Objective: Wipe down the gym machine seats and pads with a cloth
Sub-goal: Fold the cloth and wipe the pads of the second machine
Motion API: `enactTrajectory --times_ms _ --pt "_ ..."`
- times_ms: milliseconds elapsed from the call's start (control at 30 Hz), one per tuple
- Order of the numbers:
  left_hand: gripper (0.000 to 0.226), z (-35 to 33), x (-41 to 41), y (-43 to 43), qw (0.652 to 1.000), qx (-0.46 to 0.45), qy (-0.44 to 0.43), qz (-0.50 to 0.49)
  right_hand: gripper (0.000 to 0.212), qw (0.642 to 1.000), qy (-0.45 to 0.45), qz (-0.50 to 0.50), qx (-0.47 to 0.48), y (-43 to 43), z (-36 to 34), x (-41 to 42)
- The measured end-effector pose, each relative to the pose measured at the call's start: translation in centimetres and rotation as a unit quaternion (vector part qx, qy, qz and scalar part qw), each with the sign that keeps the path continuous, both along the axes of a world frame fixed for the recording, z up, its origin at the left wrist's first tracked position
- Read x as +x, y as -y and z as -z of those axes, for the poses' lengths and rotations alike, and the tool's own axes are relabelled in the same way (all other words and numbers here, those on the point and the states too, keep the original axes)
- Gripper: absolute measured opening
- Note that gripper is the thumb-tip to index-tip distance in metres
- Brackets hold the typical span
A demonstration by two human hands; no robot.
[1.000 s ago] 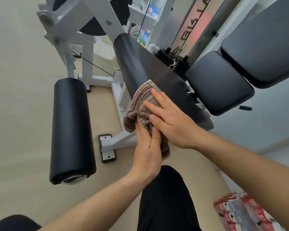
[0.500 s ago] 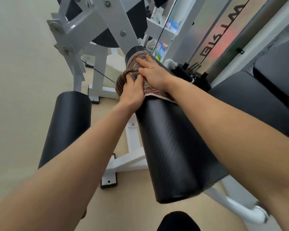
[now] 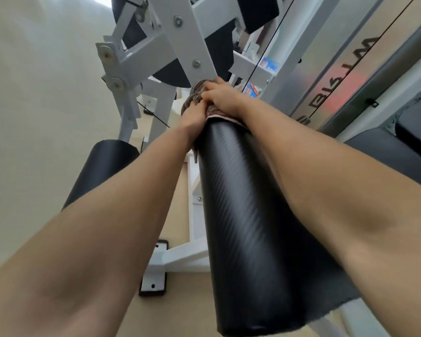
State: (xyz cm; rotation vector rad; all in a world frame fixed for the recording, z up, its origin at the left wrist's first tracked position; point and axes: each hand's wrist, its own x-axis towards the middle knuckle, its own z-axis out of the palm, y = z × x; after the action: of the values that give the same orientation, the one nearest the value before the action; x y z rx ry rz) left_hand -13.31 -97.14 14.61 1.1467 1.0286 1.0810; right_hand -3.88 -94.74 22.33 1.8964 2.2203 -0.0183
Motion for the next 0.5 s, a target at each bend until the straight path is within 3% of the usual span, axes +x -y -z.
enactTrajectory --times_ms 67,133,200,333,500 --pt "0.063 0.3 -0.6 3.7 1.0 -0.018 -0.003 0.0 0.063 1.0 -0.025 0.011 -0.013 3.8 -0.2 -0.3" --pt "0.071 -0.2 -1.2 8.5 1.0 -0.02 -0.016 0.015 0.054 0.992 -0.123 0.03 -0.003 7.7 -0.6 -0.5" --pt "0.06 0.0 -1.7 12.7 0.999 0.011 -0.024 0.03 0.059 0.982 -0.182 0.043 0.024 11.2 -0.4 -0.5" --pt "0.053 -0.6 -2.7 19.8 0.998 0.028 -0.037 0.039 0.061 0.97 -0.236 0.049 0.023 19.5 0.0 -0.6" --pt "0.059 -1.7 -4.4 30.0 0.992 -0.05 -0.07 0.095 0.062 0.967 -0.248 0.06 0.009 30.7 -0.2 -1.2"
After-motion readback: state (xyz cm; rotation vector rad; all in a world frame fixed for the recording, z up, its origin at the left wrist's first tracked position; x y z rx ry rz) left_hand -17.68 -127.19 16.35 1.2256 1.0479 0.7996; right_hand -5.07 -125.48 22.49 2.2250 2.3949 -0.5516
